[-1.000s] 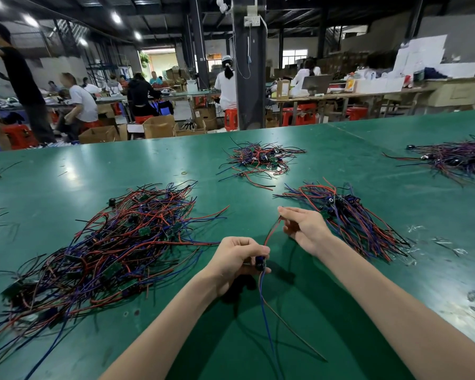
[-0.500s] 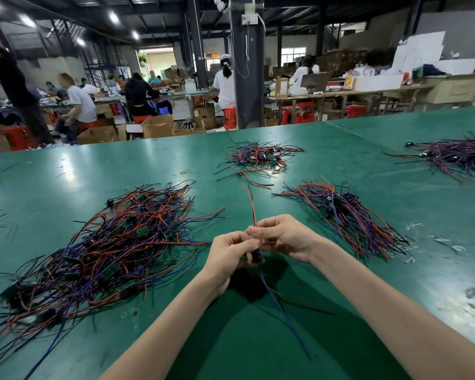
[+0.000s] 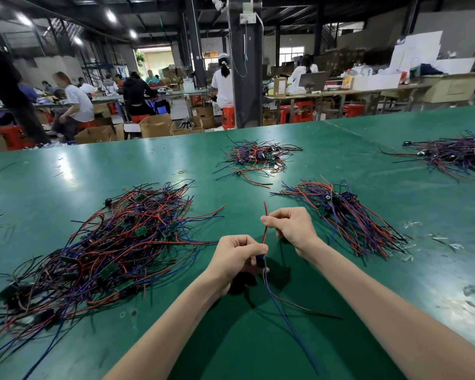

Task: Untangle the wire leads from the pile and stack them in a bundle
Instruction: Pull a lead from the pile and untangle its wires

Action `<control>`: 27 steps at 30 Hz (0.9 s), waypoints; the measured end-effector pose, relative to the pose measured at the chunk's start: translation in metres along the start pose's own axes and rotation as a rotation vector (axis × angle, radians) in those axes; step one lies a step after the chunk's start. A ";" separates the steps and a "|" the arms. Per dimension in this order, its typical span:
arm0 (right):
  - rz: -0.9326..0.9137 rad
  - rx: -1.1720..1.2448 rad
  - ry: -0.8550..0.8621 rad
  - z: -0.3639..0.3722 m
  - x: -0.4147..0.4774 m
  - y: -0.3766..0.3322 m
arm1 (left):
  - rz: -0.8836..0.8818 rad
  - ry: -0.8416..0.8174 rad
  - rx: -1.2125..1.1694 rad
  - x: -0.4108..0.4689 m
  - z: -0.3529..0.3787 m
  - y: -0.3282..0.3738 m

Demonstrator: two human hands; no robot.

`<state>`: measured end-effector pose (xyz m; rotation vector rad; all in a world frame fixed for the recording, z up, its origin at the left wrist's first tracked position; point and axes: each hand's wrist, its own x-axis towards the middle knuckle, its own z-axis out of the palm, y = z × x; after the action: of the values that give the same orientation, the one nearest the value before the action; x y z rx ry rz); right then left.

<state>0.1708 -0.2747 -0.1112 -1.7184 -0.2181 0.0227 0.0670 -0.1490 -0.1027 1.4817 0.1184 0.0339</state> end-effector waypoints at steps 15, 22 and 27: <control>-0.008 -0.012 0.122 -0.011 0.018 0.003 | 0.008 -0.027 0.011 -0.003 0.004 -0.002; 0.353 0.393 -0.262 -0.015 0.002 -0.015 | 0.069 0.081 0.002 -0.002 0.005 -0.005; 0.282 0.252 -0.555 0.001 -0.018 -0.023 | 0.112 0.168 0.006 0.001 0.001 -0.005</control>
<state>0.1503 -0.2736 -0.0903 -1.4473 -0.3619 0.7120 0.0673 -0.1502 -0.1082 1.4887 0.1716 0.2489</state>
